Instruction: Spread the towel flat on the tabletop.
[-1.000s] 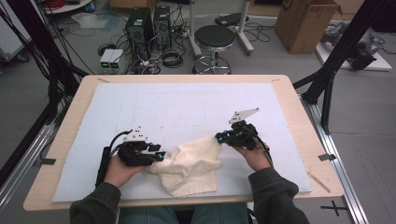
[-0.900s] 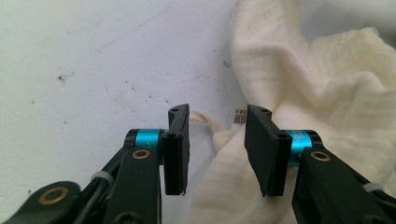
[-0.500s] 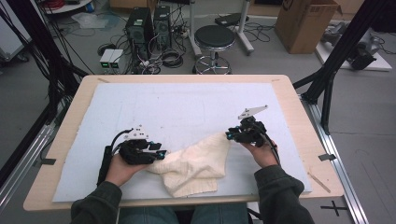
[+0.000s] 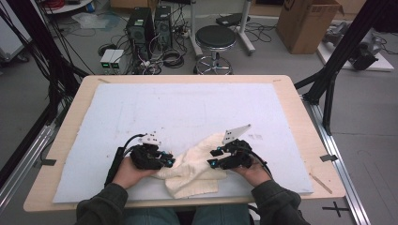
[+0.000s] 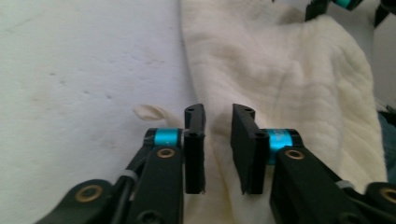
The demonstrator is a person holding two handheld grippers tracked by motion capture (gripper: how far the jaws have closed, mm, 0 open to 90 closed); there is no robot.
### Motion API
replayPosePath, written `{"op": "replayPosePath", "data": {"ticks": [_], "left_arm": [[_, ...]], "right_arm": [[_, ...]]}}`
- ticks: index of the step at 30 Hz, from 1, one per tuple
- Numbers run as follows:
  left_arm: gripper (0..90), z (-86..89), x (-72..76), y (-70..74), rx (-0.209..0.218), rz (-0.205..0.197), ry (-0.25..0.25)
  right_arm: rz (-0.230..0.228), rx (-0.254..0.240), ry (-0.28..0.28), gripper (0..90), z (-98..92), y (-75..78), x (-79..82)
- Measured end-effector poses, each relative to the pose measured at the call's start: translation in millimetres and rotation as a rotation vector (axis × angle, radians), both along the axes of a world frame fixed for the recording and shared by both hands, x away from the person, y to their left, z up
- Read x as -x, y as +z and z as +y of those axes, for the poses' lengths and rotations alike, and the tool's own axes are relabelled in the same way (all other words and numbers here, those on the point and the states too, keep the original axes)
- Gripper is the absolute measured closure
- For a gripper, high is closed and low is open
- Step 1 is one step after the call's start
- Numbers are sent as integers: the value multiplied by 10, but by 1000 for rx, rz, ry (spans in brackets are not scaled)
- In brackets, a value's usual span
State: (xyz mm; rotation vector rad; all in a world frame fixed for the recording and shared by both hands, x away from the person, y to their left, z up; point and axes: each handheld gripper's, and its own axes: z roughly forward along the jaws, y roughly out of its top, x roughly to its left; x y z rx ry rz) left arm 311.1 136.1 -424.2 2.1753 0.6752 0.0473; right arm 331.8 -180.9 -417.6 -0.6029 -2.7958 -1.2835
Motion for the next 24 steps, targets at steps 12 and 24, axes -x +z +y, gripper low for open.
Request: {"op": "replayPosePath", "data": {"ticks": [12, 24], "left_arm": [[867, -287, 327, -25, -3, 5, -158], [719, -1, 87, 131, 85, -11, -6]], "right_arm": [[-7, 54, 94, 529, 260, -50, 143], [25, 103, 139, 873, 227, -154, 235]]}}
